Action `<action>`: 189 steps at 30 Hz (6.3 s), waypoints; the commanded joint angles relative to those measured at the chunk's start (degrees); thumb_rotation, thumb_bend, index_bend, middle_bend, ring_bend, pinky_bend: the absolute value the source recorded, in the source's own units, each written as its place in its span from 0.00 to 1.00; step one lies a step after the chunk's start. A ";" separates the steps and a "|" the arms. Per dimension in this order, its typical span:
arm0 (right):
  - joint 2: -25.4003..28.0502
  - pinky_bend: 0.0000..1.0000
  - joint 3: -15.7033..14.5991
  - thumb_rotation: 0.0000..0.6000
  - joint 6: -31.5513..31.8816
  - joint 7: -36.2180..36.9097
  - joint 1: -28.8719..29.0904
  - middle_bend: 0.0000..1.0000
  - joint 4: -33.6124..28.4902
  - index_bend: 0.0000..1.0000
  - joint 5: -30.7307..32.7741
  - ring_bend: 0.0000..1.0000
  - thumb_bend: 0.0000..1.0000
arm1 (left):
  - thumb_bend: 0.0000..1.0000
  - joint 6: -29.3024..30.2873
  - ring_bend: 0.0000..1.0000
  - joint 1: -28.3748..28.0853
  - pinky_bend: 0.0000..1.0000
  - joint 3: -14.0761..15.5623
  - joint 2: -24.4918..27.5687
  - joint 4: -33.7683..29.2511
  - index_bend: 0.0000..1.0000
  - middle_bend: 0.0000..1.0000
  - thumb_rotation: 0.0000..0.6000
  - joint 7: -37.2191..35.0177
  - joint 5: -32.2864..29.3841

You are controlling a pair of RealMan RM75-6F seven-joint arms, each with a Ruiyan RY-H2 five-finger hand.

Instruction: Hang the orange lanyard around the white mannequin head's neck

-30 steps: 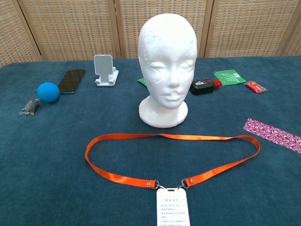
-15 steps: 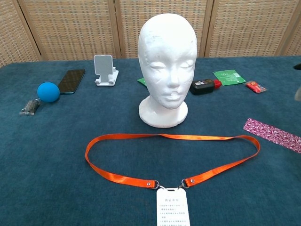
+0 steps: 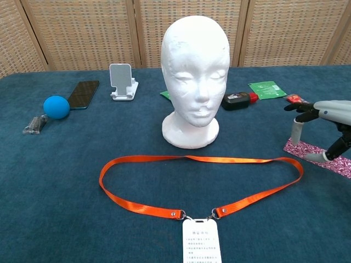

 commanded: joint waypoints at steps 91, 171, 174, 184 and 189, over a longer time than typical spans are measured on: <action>-8.34 0.00 -1.17 1.00 2.56 3.66 3.72 0.16 7.10 0.71 0.85 0.00 0.70 | 0.44 -32.00 0.00 -31.24 0.00 -4.01 -35.00 23.24 0.66 0.00 1.00 -0.89 -7.17; 14.64 0.00 15.74 1.00 8.45 30.34 11.58 0.18 -21.29 0.72 9.33 0.00 0.69 | 0.44 -16.87 0.00 -36.55 0.00 -20.12 -17.41 2.91 0.73 0.00 1.00 -0.76 -16.95; 14.48 0.00 18.22 1.00 6.45 32.81 12.58 0.18 -20.92 0.72 14.09 0.00 0.69 | 0.44 -18.71 0.00 -37.40 0.00 -21.46 -17.40 2.57 0.73 0.00 1.00 0.10 -20.63; 14.00 0.00 21.26 1.00 0.49 31.97 16.36 0.18 -16.35 0.72 24.93 0.00 0.69 | 0.44 -22.03 0.00 -39.93 0.00 -23.97 -17.37 2.34 0.69 0.00 1.00 3.77 -29.65; 11.93 0.00 20.90 1.00 -0.27 26.50 19.45 0.18 -11.32 0.72 30.43 0.00 0.69 | 0.44 -22.57 0.00 -40.77 0.00 -24.30 -17.83 3.36 0.67 0.00 1.00 5.54 -33.53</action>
